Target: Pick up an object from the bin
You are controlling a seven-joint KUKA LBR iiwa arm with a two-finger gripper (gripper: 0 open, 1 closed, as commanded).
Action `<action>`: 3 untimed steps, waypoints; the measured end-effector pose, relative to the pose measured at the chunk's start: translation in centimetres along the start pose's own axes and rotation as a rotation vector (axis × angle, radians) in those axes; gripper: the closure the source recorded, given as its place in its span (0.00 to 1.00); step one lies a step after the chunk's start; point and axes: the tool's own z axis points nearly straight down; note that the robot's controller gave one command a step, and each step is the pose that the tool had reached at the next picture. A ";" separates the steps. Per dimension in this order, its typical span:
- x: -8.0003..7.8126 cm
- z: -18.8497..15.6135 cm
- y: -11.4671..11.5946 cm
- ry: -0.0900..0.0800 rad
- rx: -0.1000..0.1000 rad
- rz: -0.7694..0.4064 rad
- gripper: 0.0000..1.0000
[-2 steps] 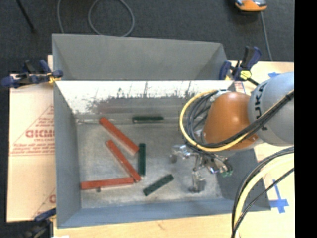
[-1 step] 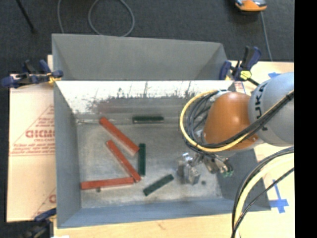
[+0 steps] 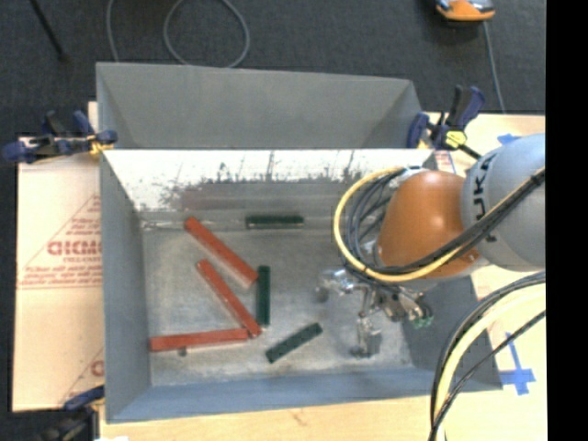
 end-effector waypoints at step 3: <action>-6.4 -13.1 2.9 -0.009 0.004 -0.458 1.00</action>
Offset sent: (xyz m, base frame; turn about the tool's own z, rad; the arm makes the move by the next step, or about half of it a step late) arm -0.0088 0.0510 -0.0102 -0.4180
